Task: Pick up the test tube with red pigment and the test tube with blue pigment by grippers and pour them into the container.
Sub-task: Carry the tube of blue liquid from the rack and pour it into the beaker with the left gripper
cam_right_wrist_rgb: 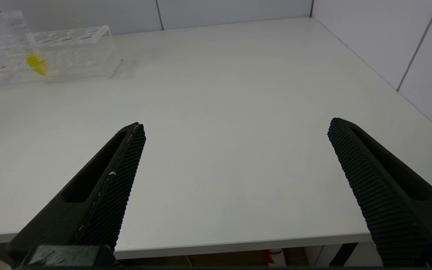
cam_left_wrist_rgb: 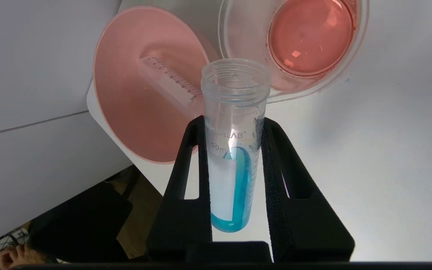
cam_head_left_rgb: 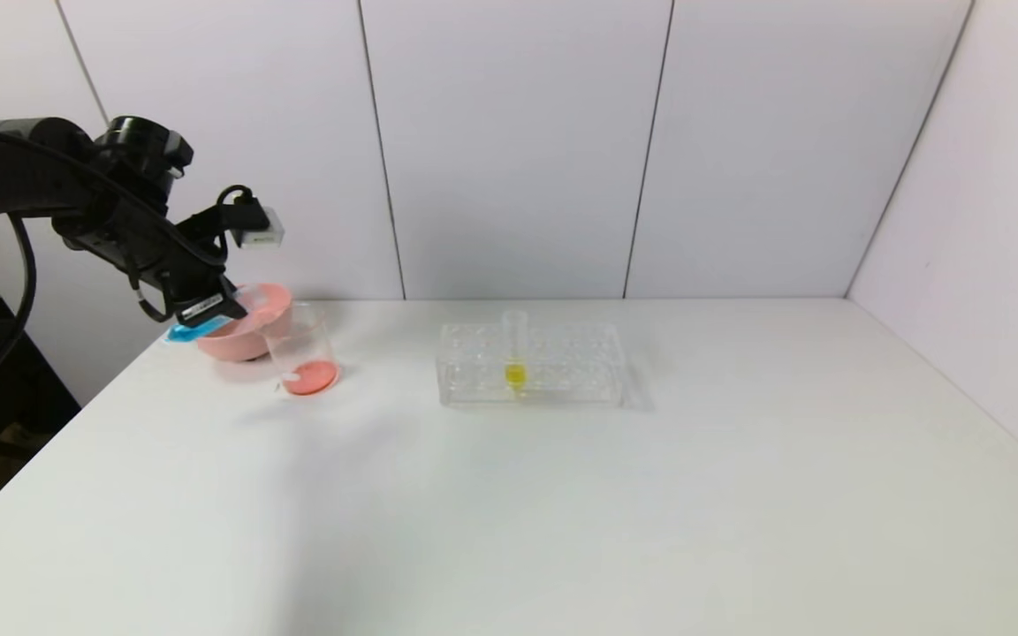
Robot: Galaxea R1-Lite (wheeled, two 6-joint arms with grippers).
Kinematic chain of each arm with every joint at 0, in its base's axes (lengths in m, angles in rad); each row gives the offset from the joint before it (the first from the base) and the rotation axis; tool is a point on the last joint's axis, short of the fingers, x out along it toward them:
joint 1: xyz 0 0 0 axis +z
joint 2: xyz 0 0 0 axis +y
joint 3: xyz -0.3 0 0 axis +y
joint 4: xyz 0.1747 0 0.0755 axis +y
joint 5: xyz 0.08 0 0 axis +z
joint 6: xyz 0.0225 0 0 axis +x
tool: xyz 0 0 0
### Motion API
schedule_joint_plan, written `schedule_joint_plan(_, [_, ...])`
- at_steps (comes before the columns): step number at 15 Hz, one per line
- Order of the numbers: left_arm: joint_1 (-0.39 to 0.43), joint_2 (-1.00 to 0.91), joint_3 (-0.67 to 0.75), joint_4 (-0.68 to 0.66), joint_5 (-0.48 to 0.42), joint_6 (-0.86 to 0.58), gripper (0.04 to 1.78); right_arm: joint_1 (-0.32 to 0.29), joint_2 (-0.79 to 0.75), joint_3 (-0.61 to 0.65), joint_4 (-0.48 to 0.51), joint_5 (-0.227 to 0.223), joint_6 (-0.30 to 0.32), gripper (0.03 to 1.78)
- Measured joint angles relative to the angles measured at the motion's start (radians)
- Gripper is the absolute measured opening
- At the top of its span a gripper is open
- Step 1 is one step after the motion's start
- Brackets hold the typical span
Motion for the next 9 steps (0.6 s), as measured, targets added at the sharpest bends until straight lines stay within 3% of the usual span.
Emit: schedule_joint_plan(9, [-0.071,0.023,-0.001,-0.048,0.156,0.053,0.43,0.0,0.0,0.0,0.0,0.0,0.0,1.78])
